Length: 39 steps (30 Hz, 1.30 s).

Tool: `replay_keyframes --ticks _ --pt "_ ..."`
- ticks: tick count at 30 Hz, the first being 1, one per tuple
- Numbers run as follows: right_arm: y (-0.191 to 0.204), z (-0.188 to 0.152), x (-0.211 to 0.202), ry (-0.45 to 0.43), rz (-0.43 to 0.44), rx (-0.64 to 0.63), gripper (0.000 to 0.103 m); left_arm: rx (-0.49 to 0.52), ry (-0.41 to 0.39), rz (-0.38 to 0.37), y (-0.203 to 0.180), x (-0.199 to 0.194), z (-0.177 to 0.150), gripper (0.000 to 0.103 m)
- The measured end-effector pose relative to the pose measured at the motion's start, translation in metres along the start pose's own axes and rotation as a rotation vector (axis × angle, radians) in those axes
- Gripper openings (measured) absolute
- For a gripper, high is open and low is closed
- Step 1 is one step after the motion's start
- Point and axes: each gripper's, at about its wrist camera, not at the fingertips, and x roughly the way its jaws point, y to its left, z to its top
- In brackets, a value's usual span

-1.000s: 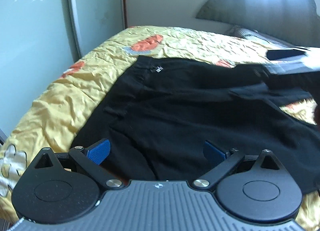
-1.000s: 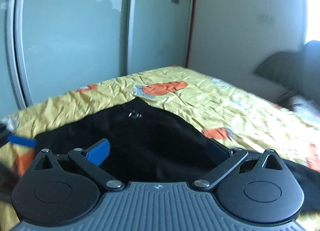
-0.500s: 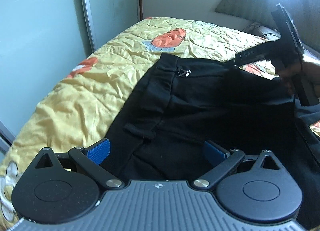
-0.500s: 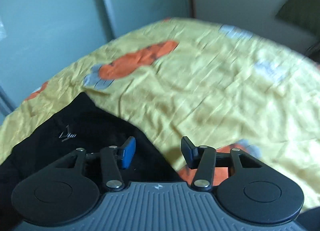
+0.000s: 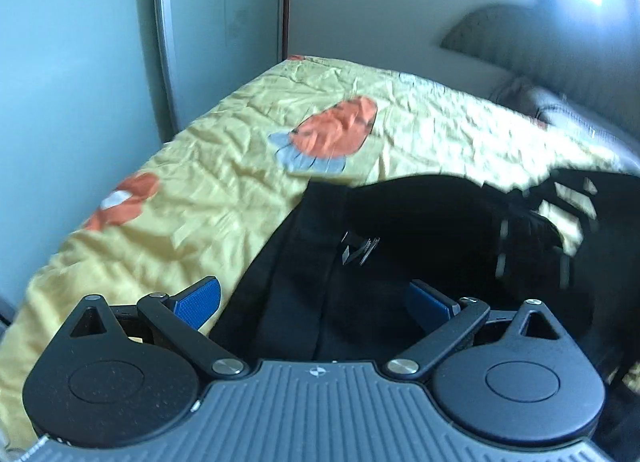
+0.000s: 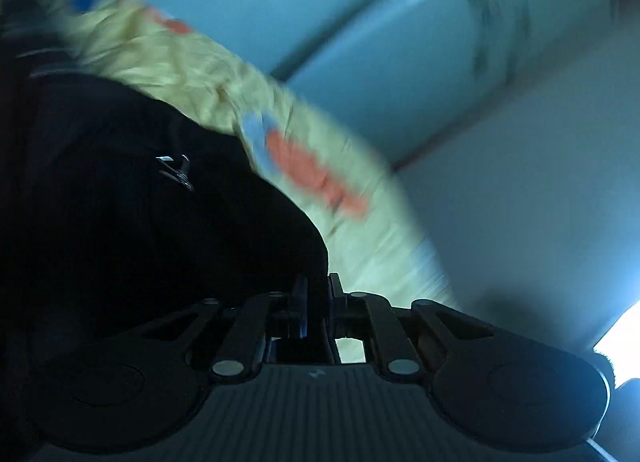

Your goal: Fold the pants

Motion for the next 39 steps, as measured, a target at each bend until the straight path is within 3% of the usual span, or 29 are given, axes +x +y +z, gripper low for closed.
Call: replay_keyframes --ticks 3,8,13,15,16,17,19,22,23,26,28,30,31,33,35,36,37,39 --pt "0.018 0.010 -0.030 -0.072 -0.053 -0.084 0.009 -0.120 0.025 -0.110 0.010 0.011 0.023 0.099" --pt "0.031 0.002 -0.062 -0.098 -0.022 -0.081 0.009 -0.417 0.063 -0.319 0.036 0.031 0.033 0.100" --pt "0.038 -0.002 -0.082 -0.117 -0.006 -0.048 0.009 -0.468 0.199 -0.419 0.031 0.066 0.040 0.095" --pt "0.041 -0.005 -0.082 -0.117 0.001 -0.039 0.009 -0.482 0.228 -0.426 0.027 0.076 0.039 0.078" --pt "0.042 -0.005 -0.082 -0.116 0.005 -0.034 0.009 -0.487 0.241 -0.415 0.026 0.079 0.037 0.060" --pt "0.042 -0.004 -0.082 -0.115 0.010 -0.025 0.009 -0.492 0.245 -0.412 0.026 0.080 0.034 0.035" --pt "0.041 -0.004 -0.083 -0.112 0.018 -0.011 0.009 -0.488 0.246 -0.397 0.025 0.078 0.026 0.014" --pt "0.039 -0.003 -0.078 -0.103 0.014 0.005 0.011 -0.472 0.187 -0.358 0.025 0.065 0.012 0.008" --pt "0.036 0.000 -0.073 -0.099 0.003 0.005 0.019 -0.473 0.174 -0.353 0.025 0.061 0.007 0.008" --pt "0.033 0.008 -0.065 -0.108 -0.025 0.009 0.059 -0.484 0.136 -0.356 0.027 0.046 -0.005 0.008" --pt "0.035 0.012 -0.058 -0.106 -0.006 0.008 0.056 -0.484 0.114 -0.357 0.027 0.036 -0.012 0.007" --pt "0.033 0.015 -0.052 -0.095 0.061 0.045 0.016 -0.482 0.088 -0.366 0.028 0.026 -0.018 0.007" --pt "0.031 0.016 -0.052 -0.088 0.084 0.068 0.014 -0.480 0.078 -0.372 0.028 0.023 -0.020 0.008" --pt "0.032 0.016 -0.055 -0.091 0.100 0.064 0.012 -0.478 0.069 -0.383 0.029 0.020 -0.020 0.023" --pt "0.034 0.016 -0.062 -0.096 0.105 0.050 0.012 -0.513 0.064 -0.355 0.035 0.022 -0.020 0.046" --pt "0.034 0.017 -0.066 -0.103 0.114 0.054 0.012 -0.535 0.059 -0.345 0.039 0.024 -0.019 0.048" --pt "0.033 0.017 -0.070 -0.111 0.120 0.057 0.012 -0.550 0.052 -0.341 0.043 0.025 -0.020 0.047" --pt "0.026 0.019 -0.071 -0.119 0.113 0.049 0.011 -0.540 0.048 -0.347 0.046 0.027 -0.021 0.014"
